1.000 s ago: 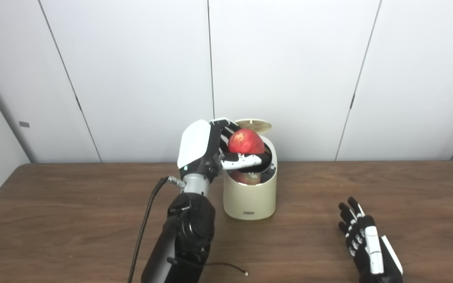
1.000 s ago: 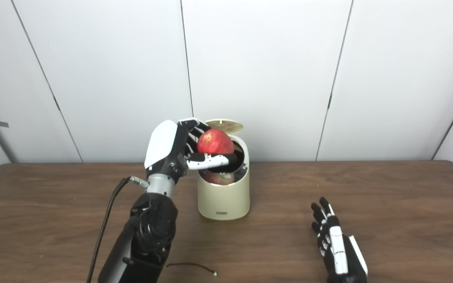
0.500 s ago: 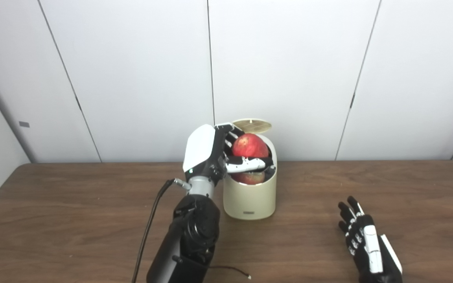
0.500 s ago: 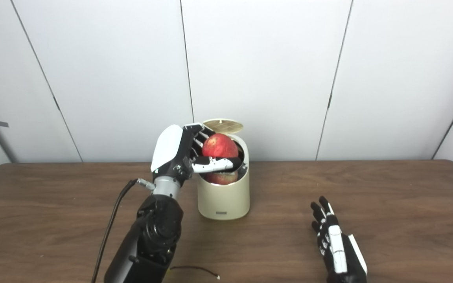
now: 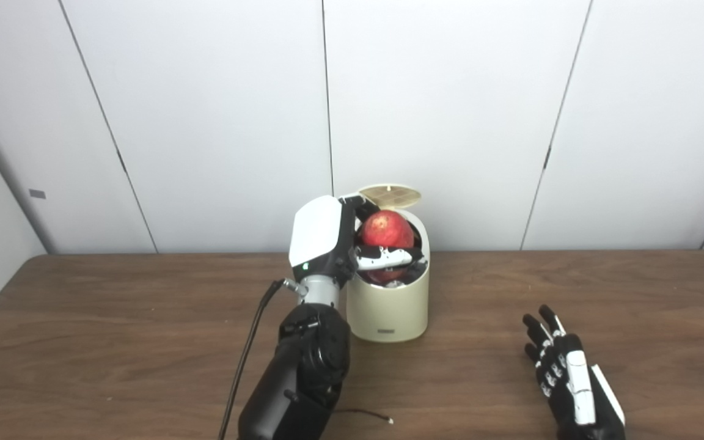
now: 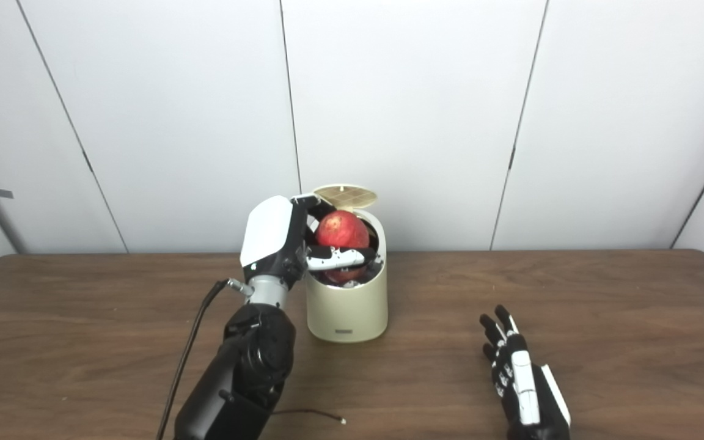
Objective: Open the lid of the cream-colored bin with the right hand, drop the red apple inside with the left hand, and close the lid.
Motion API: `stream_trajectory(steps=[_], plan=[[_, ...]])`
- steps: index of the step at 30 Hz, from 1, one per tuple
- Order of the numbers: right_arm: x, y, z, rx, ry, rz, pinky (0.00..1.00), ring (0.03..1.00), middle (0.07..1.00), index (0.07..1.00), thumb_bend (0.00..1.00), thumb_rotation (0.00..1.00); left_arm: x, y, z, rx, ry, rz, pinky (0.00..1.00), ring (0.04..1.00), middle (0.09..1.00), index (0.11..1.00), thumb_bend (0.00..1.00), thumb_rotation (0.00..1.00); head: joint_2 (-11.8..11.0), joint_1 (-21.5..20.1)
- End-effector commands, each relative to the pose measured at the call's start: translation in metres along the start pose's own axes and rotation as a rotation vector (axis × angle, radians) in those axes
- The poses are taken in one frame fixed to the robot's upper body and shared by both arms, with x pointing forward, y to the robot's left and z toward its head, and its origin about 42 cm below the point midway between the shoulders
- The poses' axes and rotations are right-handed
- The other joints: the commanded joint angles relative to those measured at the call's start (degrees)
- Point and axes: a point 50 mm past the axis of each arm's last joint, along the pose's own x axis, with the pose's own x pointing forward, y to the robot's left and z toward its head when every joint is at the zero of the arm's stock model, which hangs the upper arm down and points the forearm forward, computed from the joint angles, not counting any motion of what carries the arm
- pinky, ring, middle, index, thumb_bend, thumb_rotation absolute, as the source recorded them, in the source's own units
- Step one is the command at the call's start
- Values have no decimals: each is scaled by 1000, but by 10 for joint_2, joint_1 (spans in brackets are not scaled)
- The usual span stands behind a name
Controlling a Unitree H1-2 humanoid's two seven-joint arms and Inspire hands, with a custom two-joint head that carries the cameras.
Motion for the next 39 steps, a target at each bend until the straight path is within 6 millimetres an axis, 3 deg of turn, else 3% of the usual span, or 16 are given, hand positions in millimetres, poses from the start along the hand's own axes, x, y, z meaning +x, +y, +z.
stream_trajectory(steps=[1,12,15,16,18,20,27,28,30,39], plan=[[-8,0,-10,19,17,8,1000,995,944,1000,590,1000,10,7,5,22,-25,40,289,440,593,501,462,0,1,-1],[-9,4,-6,35,13,25,1000,971,914,1000,569,1000,9,4,1,20,-23,83,291,427,522,521,472,0,2,-2],[-10,3,-5,30,9,32,1000,967,912,1000,563,1000,7,3,3,43,-20,93,369,425,506,512,498,0,2,-1],[-11,2,-5,28,9,33,1000,963,906,1000,568,1000,7,2,3,51,-21,95,400,473,501,501,511,0,1,-1],[-11,1,-4,23,9,35,1000,960,901,1000,577,1000,6,2,4,63,-22,96,441,528,509,491,521,0,1,0],[-12,0,-4,17,7,40,1000,956,896,1000,575,1000,5,1,5,72,-18,91,501,584,602,492,523,42,3,1],[-12,-3,-3,9,10,43,1000,942,879,988,599,1000,3,-4,4,127,-5,68,546,644,665,493,525,57,3,3],[-12,-3,-3,9,8,44,1000,940,876,983,600,1000,2,-5,4,134,-4,63,545,646,667,552,721,35,3,3],[-11,-3,-3,11,7,44,1000,933,864,967,582,993,2,-6,3,144,-3,57,553,666,688,616,880,15,3,3],[-10,-2,-2,12,3,51,1000,924,862,948,595,979,1,-7,0,201,8,42,569,733,765,673,960,18,-4,5]])
